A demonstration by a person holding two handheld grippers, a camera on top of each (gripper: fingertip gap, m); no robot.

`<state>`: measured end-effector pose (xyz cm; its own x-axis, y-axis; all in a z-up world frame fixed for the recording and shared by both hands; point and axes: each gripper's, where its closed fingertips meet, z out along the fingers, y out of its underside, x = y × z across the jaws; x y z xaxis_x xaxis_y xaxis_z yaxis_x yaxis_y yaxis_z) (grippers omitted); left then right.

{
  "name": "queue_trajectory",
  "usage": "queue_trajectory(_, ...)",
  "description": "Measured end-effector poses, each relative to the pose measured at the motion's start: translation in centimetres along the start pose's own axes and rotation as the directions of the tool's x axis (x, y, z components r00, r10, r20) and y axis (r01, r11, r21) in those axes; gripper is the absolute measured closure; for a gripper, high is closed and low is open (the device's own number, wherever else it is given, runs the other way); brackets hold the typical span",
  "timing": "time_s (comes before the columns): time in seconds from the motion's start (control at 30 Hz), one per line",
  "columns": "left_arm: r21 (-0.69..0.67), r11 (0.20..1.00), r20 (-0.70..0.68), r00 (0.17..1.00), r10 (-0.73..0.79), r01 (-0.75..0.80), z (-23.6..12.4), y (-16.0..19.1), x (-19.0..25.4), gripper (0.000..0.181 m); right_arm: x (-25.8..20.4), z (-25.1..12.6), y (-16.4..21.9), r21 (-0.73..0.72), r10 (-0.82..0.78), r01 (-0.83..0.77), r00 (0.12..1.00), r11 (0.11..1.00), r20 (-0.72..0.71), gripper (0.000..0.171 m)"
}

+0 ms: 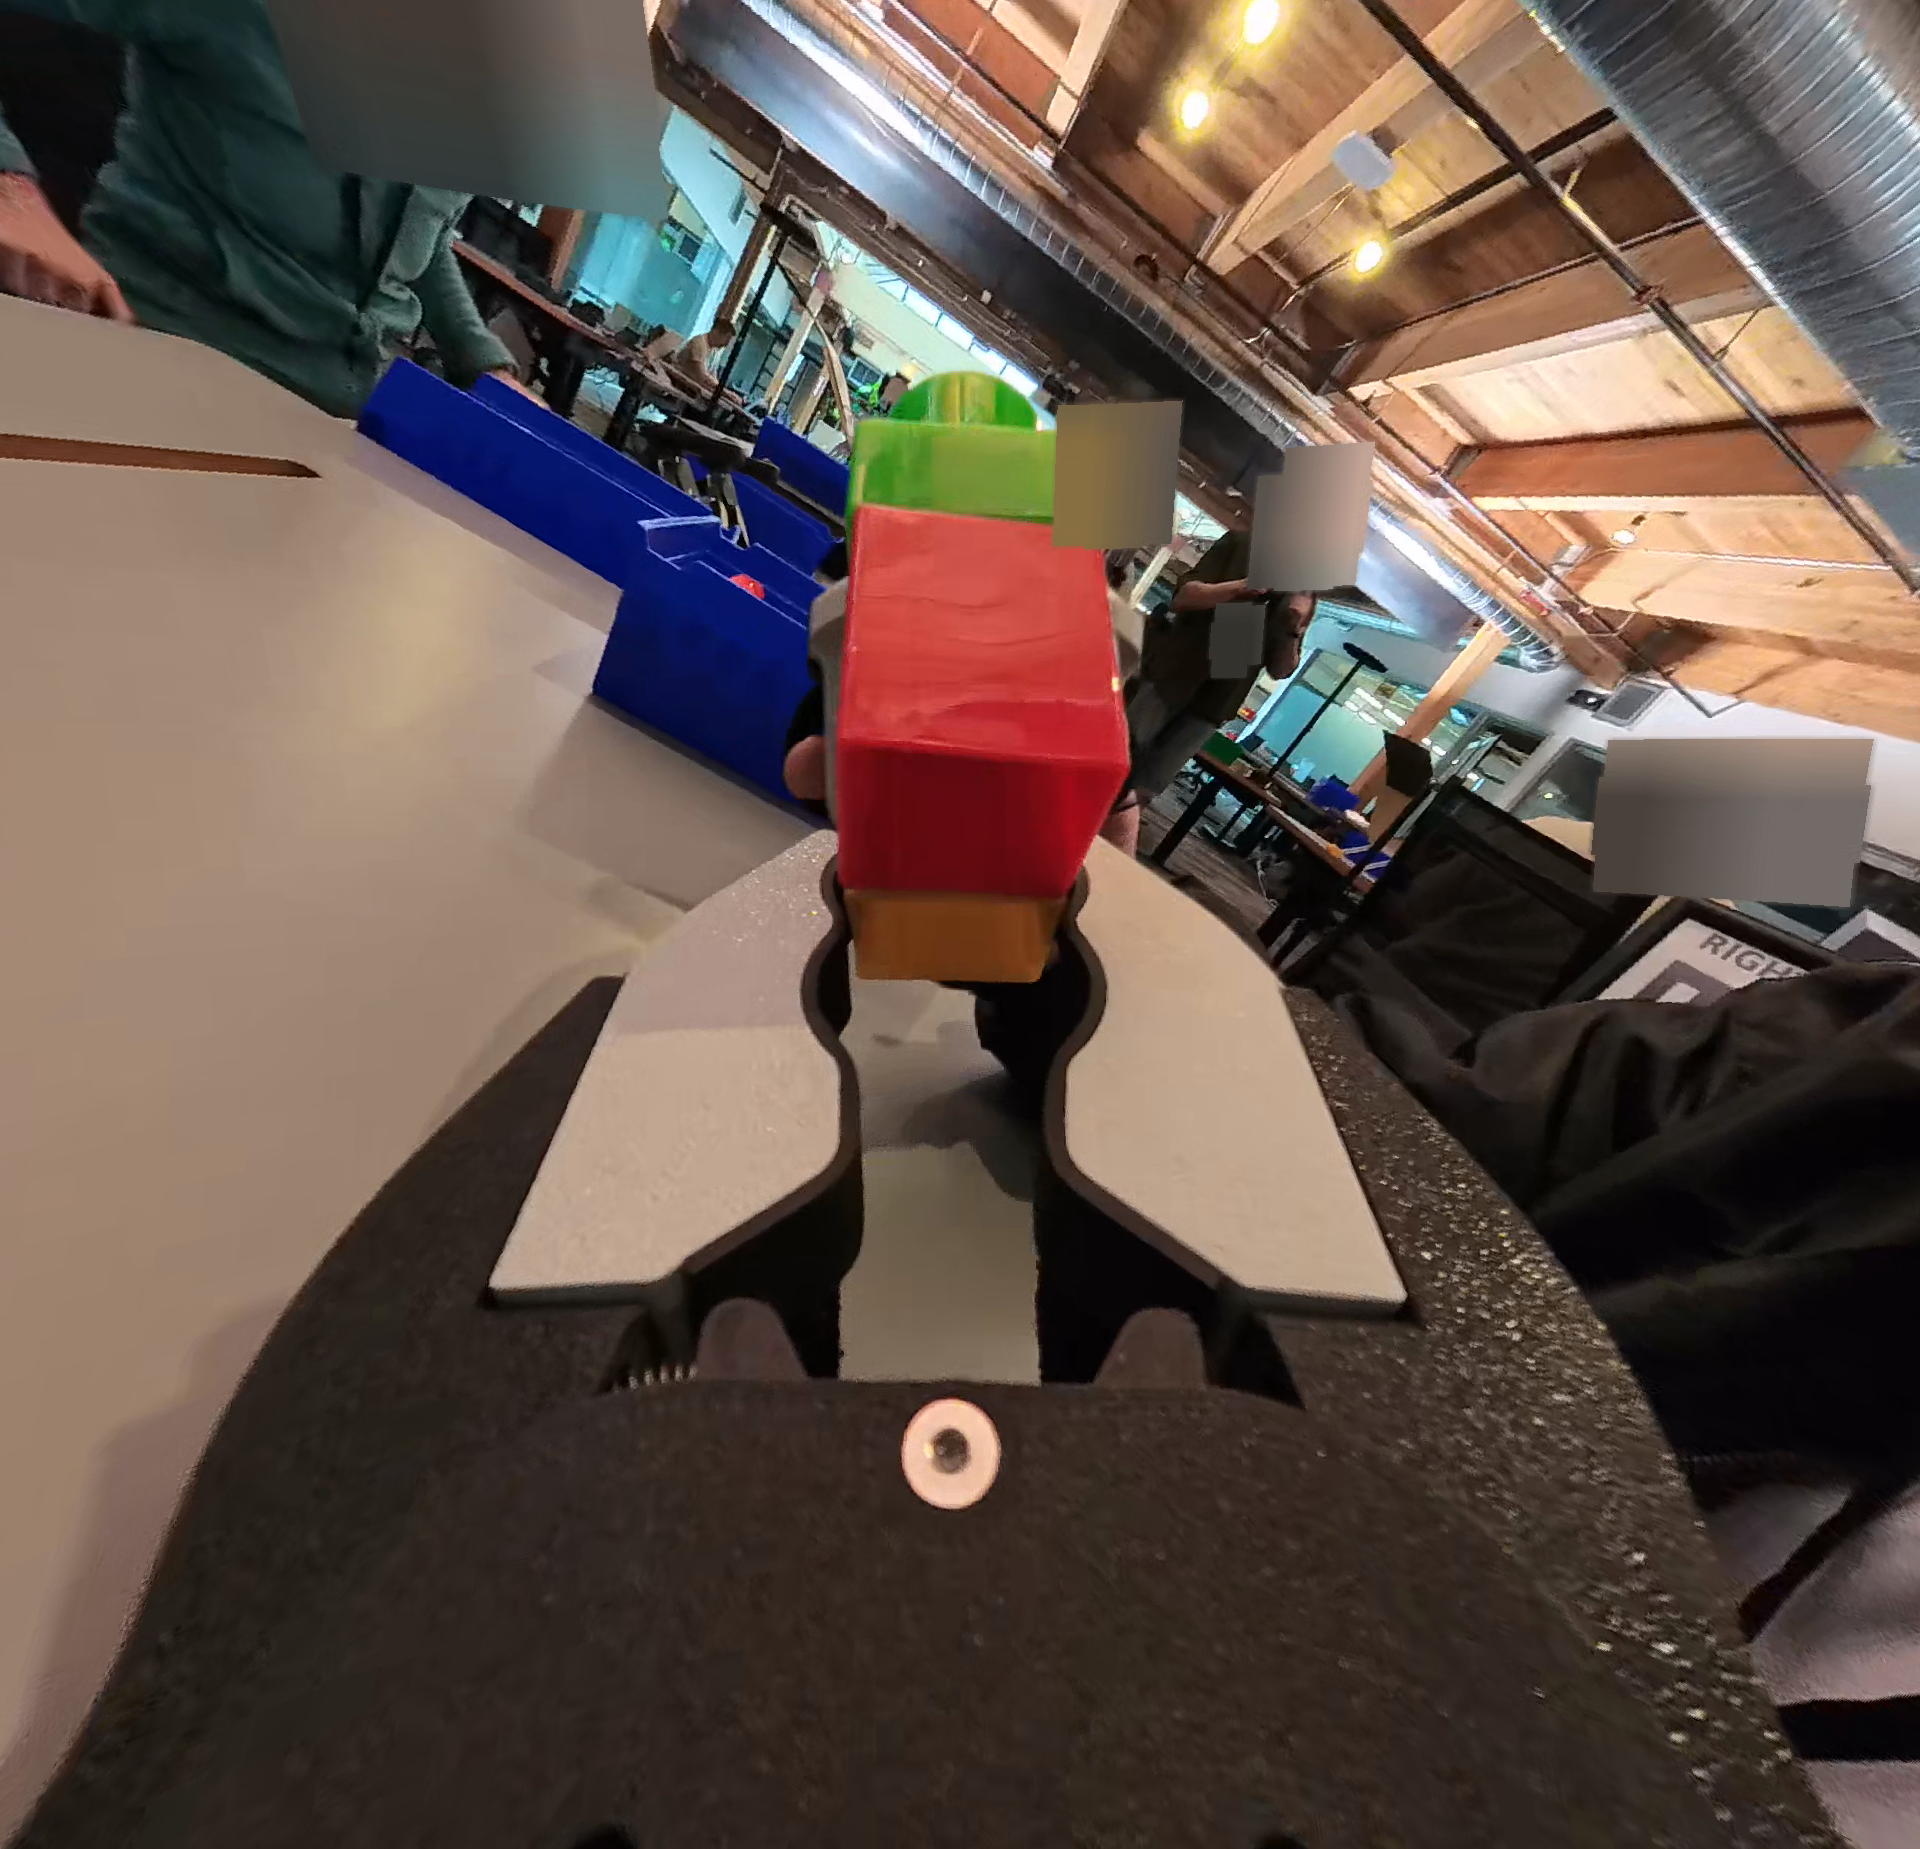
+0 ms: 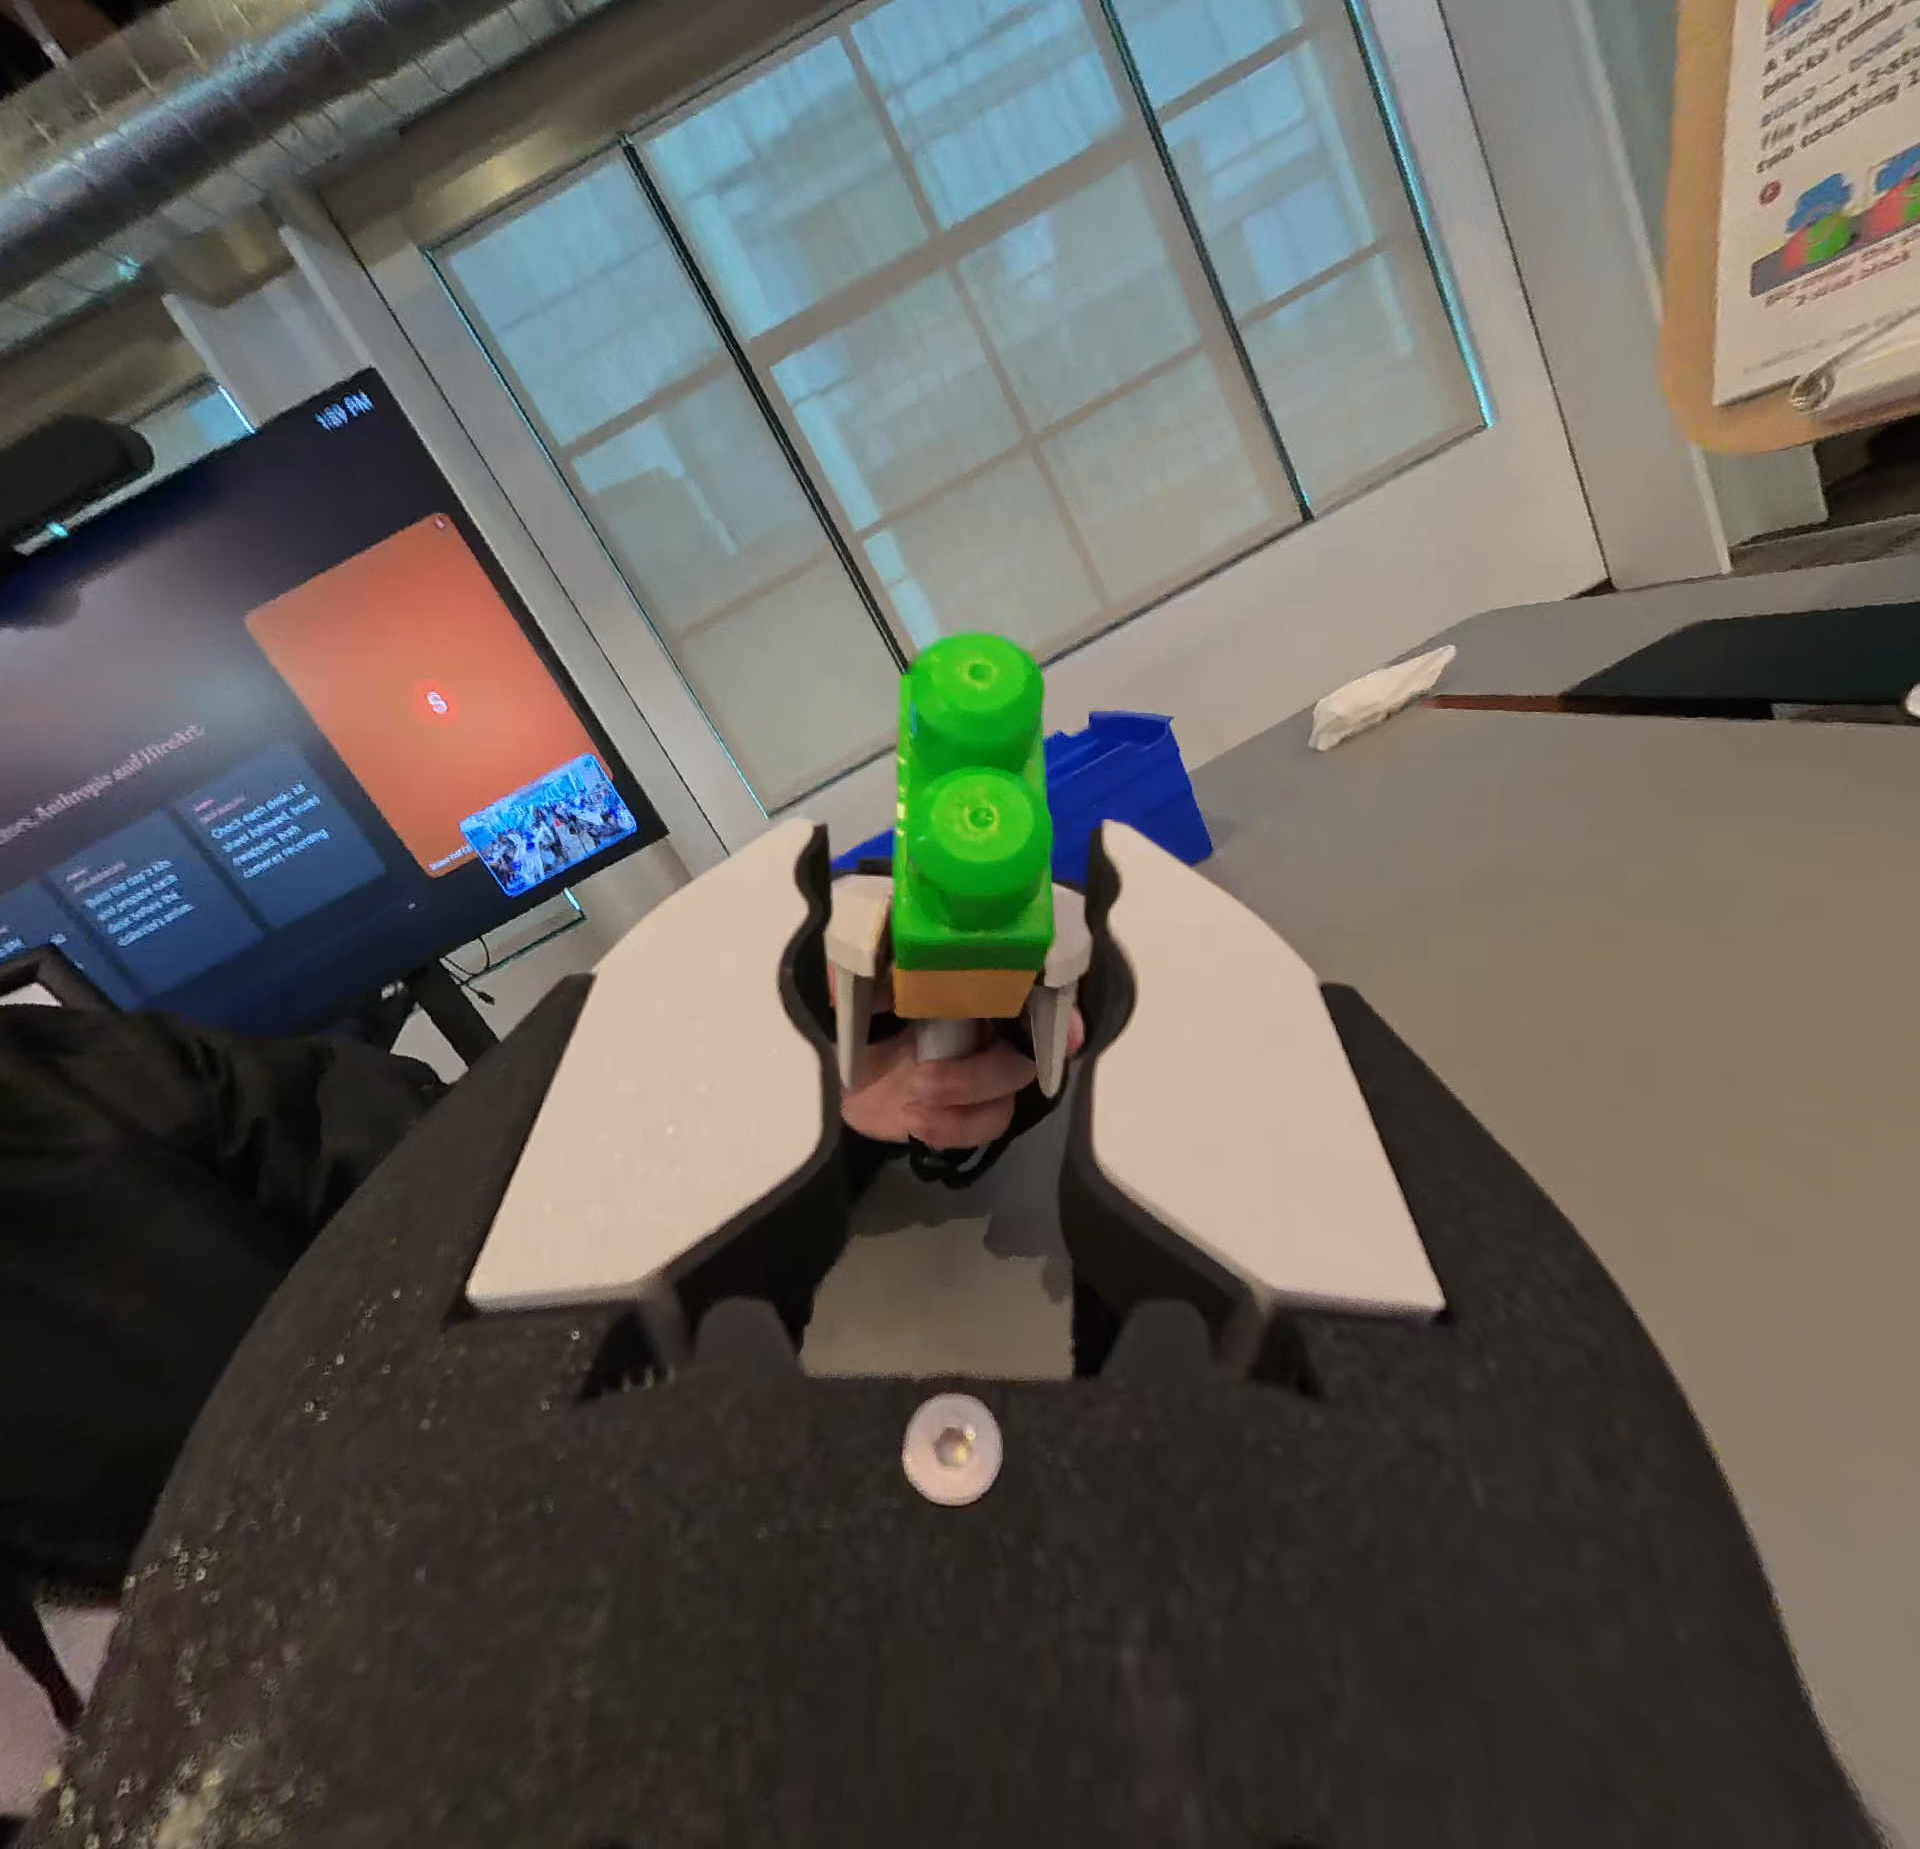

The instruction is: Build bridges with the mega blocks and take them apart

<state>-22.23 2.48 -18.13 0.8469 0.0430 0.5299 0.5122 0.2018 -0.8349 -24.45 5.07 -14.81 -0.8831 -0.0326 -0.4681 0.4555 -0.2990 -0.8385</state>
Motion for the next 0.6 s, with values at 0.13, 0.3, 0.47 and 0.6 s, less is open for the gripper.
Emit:
queue_trajectory(0.13,0.003,1.000,0.001,1.000,0.016,-0.016,0.3,0.1,0.1,0.145,-0.2,1.3,2.1,-0.112,0.002,-0.001,1.000,0.994,0.009,0.126)
queue_trajectory(0.3,-0.031,0.999,-0.038,0.999,0.008,-0.009,0.7,0.6,0.8,0.143,-0.2,1.0,1.9,-0.107,-0.009,0.008,1.000,0.994,-0.002,0.137)
queue_trajectory(0.47,-0.013,0.999,-0.047,0.998,0.048,-0.049,0.2,0.1,1.0,0.146,-0.3,0.2,1.4,-0.091,0.030,-0.027,0.999,0.996,0.032,0.137)
queue_trajectory(0.6,0.009,0.998,-0.029,0.997,0.067,-0.067,-0.1,-0.5,1.0,0.144,-0.3,0.4,1.9,-0.129,0.006,-0.002,1.000,0.992,0.029,0.137)
